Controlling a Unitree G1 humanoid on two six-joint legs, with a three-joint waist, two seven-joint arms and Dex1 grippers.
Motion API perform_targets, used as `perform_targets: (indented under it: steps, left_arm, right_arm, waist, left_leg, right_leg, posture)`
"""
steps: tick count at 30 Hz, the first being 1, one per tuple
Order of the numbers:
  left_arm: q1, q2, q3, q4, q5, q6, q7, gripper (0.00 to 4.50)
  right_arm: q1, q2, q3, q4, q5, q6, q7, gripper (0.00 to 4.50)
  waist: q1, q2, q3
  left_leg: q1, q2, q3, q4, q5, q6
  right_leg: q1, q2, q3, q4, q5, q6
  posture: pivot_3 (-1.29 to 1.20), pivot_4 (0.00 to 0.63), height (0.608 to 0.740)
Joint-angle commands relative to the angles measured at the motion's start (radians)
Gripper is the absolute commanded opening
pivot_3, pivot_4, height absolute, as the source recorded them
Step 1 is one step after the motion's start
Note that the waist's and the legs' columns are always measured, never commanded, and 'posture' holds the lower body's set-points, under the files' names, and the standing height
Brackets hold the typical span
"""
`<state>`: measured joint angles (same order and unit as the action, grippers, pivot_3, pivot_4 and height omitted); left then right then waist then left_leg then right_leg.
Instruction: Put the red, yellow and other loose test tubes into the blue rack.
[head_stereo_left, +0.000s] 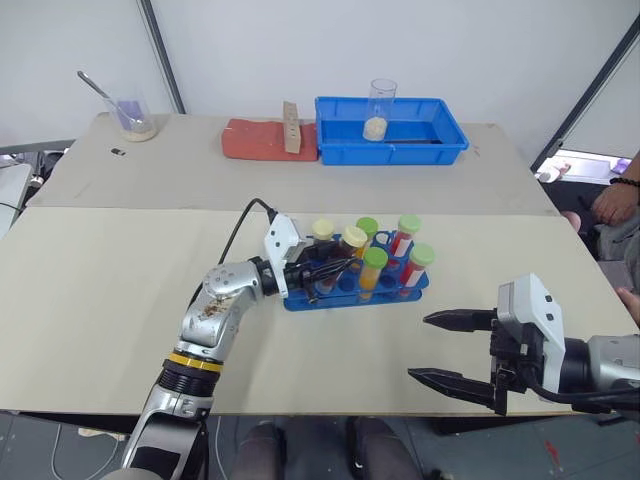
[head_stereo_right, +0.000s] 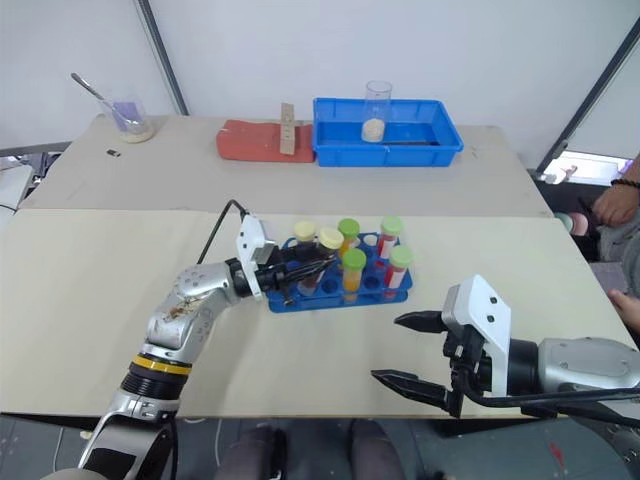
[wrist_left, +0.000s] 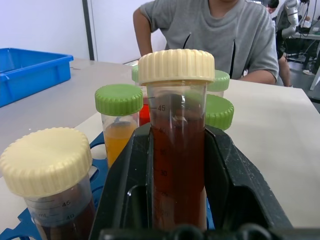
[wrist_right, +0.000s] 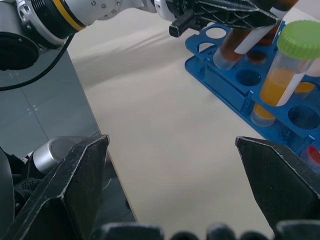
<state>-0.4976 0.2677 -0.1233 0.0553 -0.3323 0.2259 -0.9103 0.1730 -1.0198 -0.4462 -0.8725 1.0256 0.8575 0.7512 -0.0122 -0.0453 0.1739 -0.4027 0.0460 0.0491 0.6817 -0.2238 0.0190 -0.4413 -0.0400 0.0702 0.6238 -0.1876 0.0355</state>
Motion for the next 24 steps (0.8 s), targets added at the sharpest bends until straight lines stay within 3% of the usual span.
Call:
perform_targets:
  steps: [1, 20, 21, 24]
  left_arm:
    - [0.010, -0.005, 0.004, 0.003, 0.007, -0.017, 0.020, 0.89]
    - [0.060, -0.007, -0.004, 0.003, 0.037, -0.061, 0.065, 0.89]
    - [0.063, -0.004, -0.002, 0.004, 0.030, -0.053, 0.059, 1.90]
    - [0.068, 0.009, 0.001, 0.002, 0.014, -0.046, 0.041, 3.33]
  right_arm:
    - [-0.006, 0.006, -0.028, -0.002, -0.009, -0.033, -0.004, 4.50]
    - [-0.052, 0.023, -0.001, 0.013, -0.017, -0.035, -0.035, 4.50]
    - [-0.054, 0.022, 0.000, 0.014, -0.017, -0.034, -0.035, 4.50]
    - [-0.062, 0.021, 0.003, 0.018, -0.015, -0.033, -0.038, 4.50]
  waist:
    - [0.000, 0.000, 0.000]
    - [-0.001, 0.000, 0.000]
    - [-0.001, 0.000, 0.000]
    - [-0.002, 0.000, 0.000]
  left_leg:
    - [0.000, 0.000, 0.000, 0.000, 0.000, 0.000]
    - [0.002, 0.000, 0.000, 0.000, 0.000, 0.000]
    - [0.002, 0.000, 0.000, -0.001, 0.000, 0.000]
    - [0.002, 0.000, 0.000, -0.001, 0.000, 0.000]
  right_leg:
    - [0.000, 0.000, 0.000, 0.000, 0.000, 0.000]
    - [0.002, 0.000, 0.000, 0.000, -0.001, -0.001]
    - [0.002, 0.000, 0.000, 0.000, -0.001, -0.001]
    - [0.001, 0.000, 0.000, 0.000, -0.001, -0.002]
  posture:
    - [0.00, 0.150, 0.740]
    - [0.00, 0.150, 0.740]
    - [0.00, 0.150, 0.740]
    - [0.00, 0.150, 0.740]
